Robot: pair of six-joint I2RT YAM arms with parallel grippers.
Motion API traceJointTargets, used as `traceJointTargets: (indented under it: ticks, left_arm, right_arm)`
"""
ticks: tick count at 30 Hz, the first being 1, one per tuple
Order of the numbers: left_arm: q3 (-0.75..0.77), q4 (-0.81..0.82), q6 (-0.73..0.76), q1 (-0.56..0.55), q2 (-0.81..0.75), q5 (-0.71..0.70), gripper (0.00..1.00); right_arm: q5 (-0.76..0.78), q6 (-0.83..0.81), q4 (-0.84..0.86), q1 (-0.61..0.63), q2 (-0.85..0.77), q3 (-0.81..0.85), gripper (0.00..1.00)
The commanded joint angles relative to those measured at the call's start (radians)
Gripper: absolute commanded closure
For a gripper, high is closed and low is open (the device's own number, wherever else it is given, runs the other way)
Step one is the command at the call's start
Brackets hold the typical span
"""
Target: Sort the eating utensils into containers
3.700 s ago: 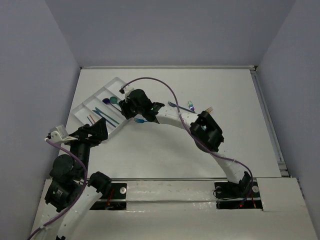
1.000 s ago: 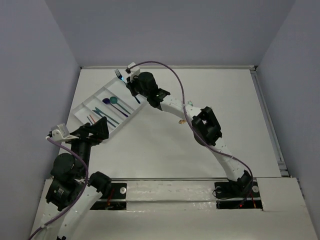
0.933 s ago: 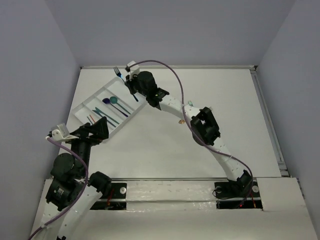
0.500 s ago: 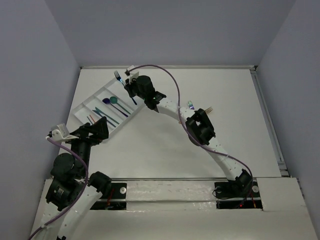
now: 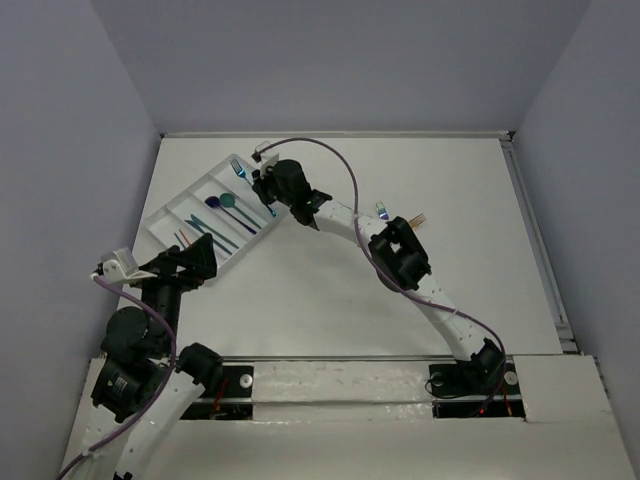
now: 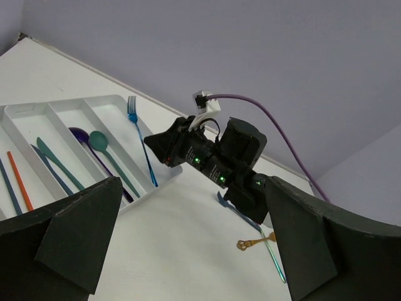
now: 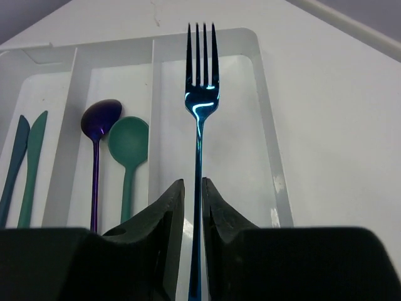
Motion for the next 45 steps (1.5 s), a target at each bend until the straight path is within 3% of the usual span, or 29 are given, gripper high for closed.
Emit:
traceJointTargets:
  ticks: [1, 3, 9, 12, 15, 16, 19, 23, 24, 26, 28, 37, 40, 42, 45]
  left_arm:
    - [-0.007, 0.037, 0.012, -0.003, -0.013, -0.007, 0.01]
    - [-0.007, 0.037, 0.011, -0.003, -0.014, -0.007, 0.01]
    - [-0.008, 0.039, 0.012, -0.003, -0.014, -0.004, 0.01]
    - [-0.008, 0.039, 0.012, -0.003, -0.016, -0.002, 0.01]
    - [-0.010, 0.041, 0.012, -0.003, -0.024, -0.001, 0.01]
    - [-0.010, 0.041, 0.014, -0.003, -0.025, -0.001, 0.01]
    - [-0.010, 0.045, 0.015, -0.013, -0.027, 0.004, 0.01]
    - [-0.010, 0.048, 0.015, -0.022, -0.031, 0.005, 0.01]
    - [-0.010, 0.050, 0.015, -0.022, -0.030, 0.007, 0.01]
    - [-0.011, 0.051, 0.014, -0.031, -0.030, 0.010, 0.01]
    - [-0.013, 0.050, 0.015, -0.031, -0.024, 0.015, 0.01]
    - [-0.013, 0.053, 0.015, -0.031, -0.042, 0.019, 0.01]
    - [-0.013, 0.051, 0.015, -0.031, -0.053, 0.007, 0.01]
    - [-0.010, 0.035, 0.006, -0.040, -0.047, -0.005, 0.01]
    - [-0.013, 0.021, 0.000, -0.040, -0.045, -0.004, 0.01]
  right_arm:
    - [0.003, -0.001, 0.002, -0.005, -0.037, -0.001, 0.72]
    - [0.012, 0.005, 0.044, -0.005, -0.063, -0.068, 0.66]
    - [0.067, 0.005, 0.050, -0.005, -0.152, -0.140, 0.65]
    - [0.074, 0.018, 0.091, -0.032, -0.288, -0.295, 0.65]
    - [0.104, 0.042, 0.124, -0.072, -0.489, -0.600, 0.65]
    - [0.104, 0.050, 0.124, -0.072, -0.539, -0.601, 0.65]
    - [0.260, 0.111, 0.014, -0.115, -0.765, -0.853, 0.65]
    - [0.414, 0.254, -0.146, -0.140, -0.871, -1.028, 0.63]
    - [0.448, 0.271, -0.190, -0.150, -0.900, -1.055, 0.57]
    - [0.477, 0.268, -0.218, -0.172, -0.917, -1.102, 0.55]
    - [0.505, 0.318, -0.313, -0.198, -0.931, -1.099, 0.55]
    - [0.447, 0.399, -0.425, -0.266, -1.023, -1.190, 0.59]
    - [0.437, 0.455, -0.445, -0.266, -1.012, -1.198, 0.52]
    - [0.430, 0.487, -0.442, -0.266, -1.002, -1.204, 0.42]
    - [0.364, 0.554, -0.380, -0.266, -0.982, -1.207, 0.40]
